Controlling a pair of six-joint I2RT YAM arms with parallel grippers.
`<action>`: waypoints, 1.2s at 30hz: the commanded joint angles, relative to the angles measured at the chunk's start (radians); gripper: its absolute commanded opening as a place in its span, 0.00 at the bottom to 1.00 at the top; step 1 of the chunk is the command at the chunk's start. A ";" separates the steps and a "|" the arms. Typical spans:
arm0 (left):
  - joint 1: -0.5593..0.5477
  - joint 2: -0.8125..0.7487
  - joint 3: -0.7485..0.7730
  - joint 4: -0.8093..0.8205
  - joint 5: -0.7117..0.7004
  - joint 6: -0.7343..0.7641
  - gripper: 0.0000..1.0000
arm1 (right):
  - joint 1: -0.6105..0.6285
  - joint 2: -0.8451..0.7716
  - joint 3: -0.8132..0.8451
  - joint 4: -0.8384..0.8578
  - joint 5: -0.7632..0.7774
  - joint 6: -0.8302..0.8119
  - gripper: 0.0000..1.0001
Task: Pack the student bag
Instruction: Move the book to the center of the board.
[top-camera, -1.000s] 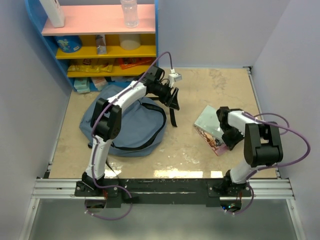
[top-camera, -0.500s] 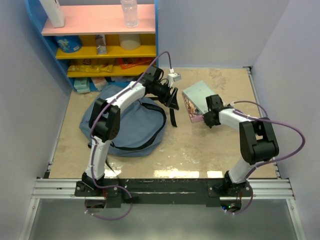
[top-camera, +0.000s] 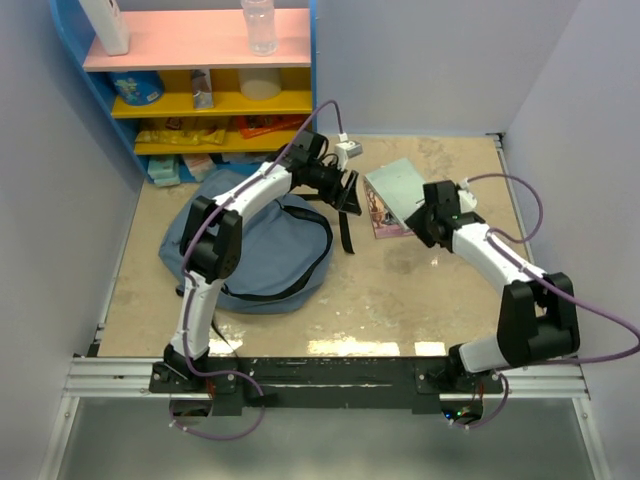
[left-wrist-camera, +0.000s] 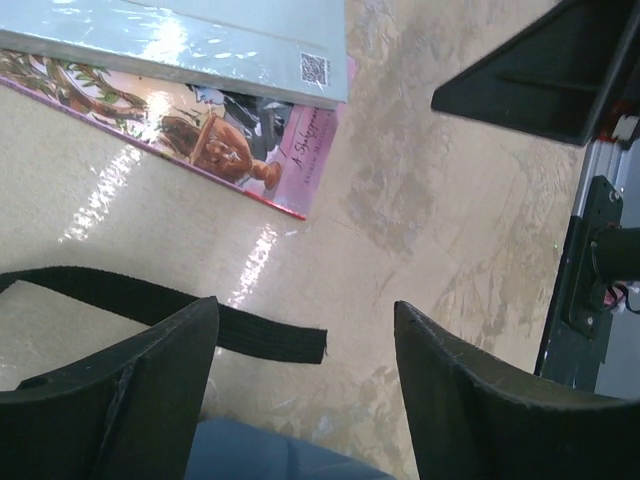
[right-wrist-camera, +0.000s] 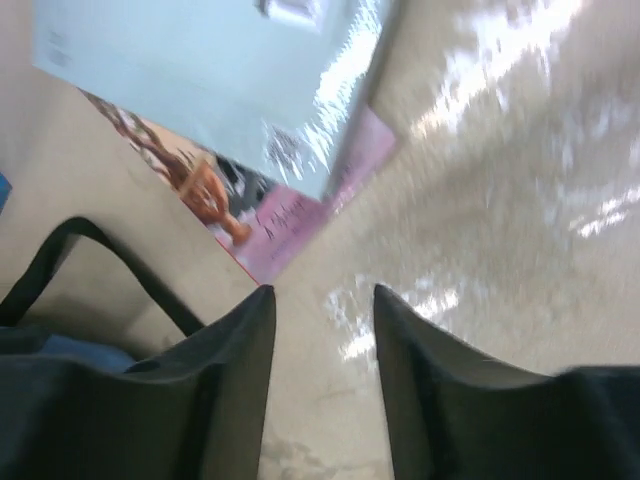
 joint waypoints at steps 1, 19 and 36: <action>-0.001 0.060 0.081 0.068 -0.027 -0.064 0.78 | -0.094 0.128 0.162 0.045 -0.005 -0.228 0.56; -0.050 0.160 0.047 0.377 -0.222 -0.268 0.83 | -0.407 0.495 0.475 0.389 -0.487 -0.466 0.83; -0.048 0.282 0.076 0.590 -0.256 -0.477 0.87 | -0.376 0.748 0.710 0.330 -0.550 -0.506 0.83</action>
